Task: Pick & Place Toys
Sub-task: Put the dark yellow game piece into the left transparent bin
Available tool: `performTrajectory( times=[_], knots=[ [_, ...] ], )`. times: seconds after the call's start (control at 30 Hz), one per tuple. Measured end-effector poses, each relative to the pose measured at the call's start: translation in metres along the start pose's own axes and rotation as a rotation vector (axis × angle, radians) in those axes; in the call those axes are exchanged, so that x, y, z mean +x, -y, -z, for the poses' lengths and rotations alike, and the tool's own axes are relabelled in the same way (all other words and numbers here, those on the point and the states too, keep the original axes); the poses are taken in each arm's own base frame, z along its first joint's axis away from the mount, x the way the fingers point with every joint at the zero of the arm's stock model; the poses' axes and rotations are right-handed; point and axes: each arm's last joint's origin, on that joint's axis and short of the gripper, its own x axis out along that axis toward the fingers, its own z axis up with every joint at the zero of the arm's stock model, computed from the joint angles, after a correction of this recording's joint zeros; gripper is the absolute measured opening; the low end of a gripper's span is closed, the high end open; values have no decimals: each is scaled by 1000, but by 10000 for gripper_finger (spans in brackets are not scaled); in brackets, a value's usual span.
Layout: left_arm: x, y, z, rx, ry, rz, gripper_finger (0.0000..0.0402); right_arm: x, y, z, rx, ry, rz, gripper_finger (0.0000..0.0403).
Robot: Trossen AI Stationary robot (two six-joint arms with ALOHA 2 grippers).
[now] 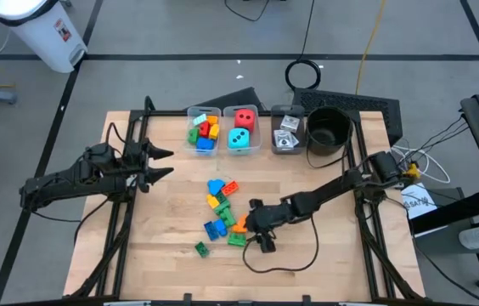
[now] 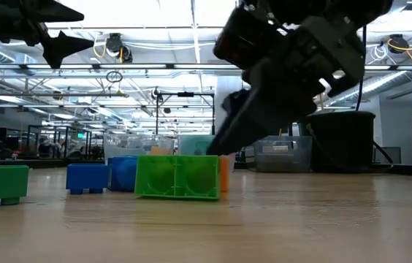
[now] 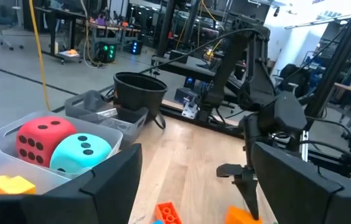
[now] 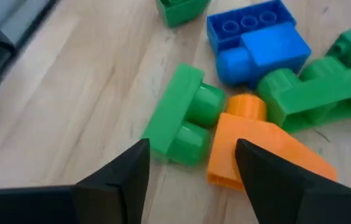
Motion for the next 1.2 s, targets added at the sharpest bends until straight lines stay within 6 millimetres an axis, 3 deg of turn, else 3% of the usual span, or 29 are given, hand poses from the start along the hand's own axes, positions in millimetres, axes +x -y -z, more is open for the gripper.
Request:
performTrajectory(
  times=[0.3,0.47,0.63,0.77,1.0,1.2],
  knots=[
    [0,0,0,8,1,0,308,-37,1,-1,-28,-96,369,207],
    [0,0,0,3,1,0,308,-49,-2,-11,84,3,493,258],
    [0,0,0,3,2,0,308,-49,16,-6,137,-49,549,322],
    [1,0,0,2,-5,-2,308,-45,35,9,203,-108,544,348],
    [2,0,0,15,-8,-6,308,-42,58,37,296,-83,485,339],
    [2,0,0,12,-7,-11,308,-42,63,48,276,-69,434,303]
  ],
)
